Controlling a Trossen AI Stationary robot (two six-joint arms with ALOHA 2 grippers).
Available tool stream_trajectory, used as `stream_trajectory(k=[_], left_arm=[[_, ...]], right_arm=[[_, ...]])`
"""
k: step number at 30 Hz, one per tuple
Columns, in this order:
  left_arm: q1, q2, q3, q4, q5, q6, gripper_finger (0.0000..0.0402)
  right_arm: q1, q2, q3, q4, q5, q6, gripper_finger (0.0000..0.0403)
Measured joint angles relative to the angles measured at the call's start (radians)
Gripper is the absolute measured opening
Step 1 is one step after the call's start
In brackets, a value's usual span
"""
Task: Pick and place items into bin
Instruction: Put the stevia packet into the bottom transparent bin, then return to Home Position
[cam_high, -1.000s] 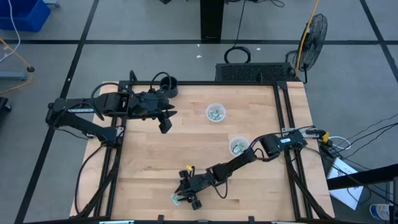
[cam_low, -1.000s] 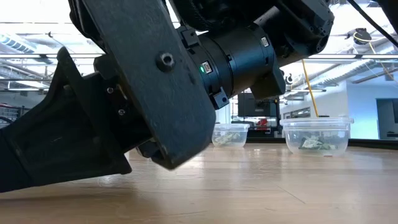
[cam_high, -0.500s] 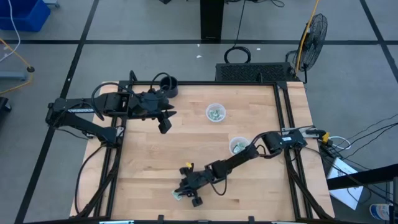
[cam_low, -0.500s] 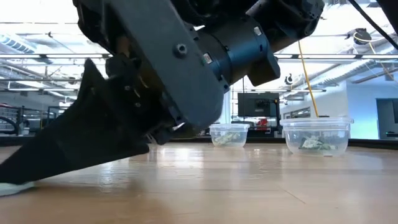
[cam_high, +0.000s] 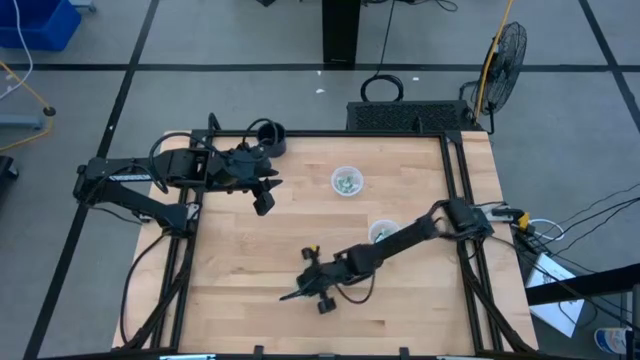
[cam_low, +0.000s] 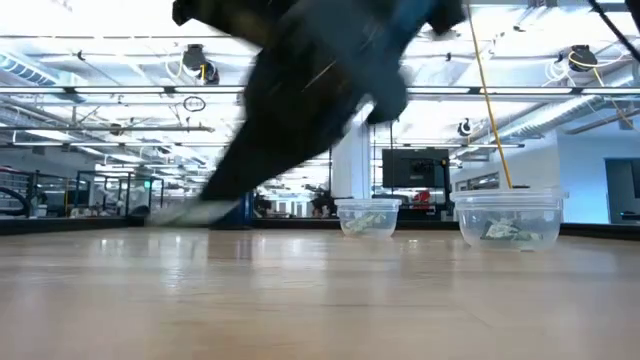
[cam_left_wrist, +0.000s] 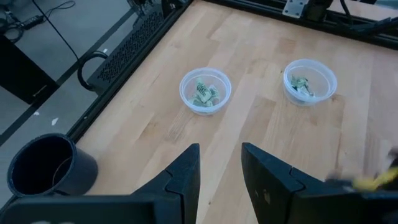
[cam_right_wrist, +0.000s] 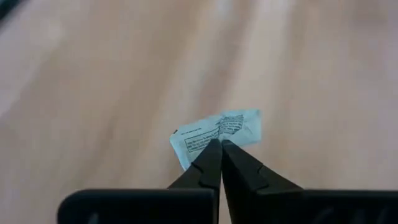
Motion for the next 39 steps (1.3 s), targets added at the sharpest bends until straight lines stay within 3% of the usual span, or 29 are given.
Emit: stream_trajectory(k=[5,8,12,17,25,30,39], left_arm=[[0.0,0.0,0.0,0.0,-0.001,0.0,0.0124],[0.0,0.0,0.0,0.0,-0.001,0.0,0.0124],[0.0,0.0,0.0,-0.001,-0.001,0.0,0.0124],[0.0,0.0,0.0,0.0,-0.001,0.0,0.0124],[0.0,0.0,0.0,0.002,-0.001,-0.012,0.0124],[0.0,0.0,0.0,0.019,-0.001,-0.054,0.0124],[0.0,-0.003,0.0,0.013,0.059,-0.052,0.0124]], right_arm=[[0.0,-0.181,-0.015,-0.418,0.183,0.06,0.0001],[-0.002,-0.309,-0.053,-0.669,0.27,0.182,0.0001],[-0.017,-0.491,-0.187,-0.872,0.252,0.437,0.0],[-0.02,-0.719,-0.447,-0.819,0.277,0.57,0.0],[-0.033,-0.931,-0.772,-0.524,0.251,0.541,0.0012],[-0.041,-0.966,-0.852,-0.456,0.242,0.545,0.0039],[-0.041,-1.003,-0.829,-0.405,0.245,0.476,0.0104]])
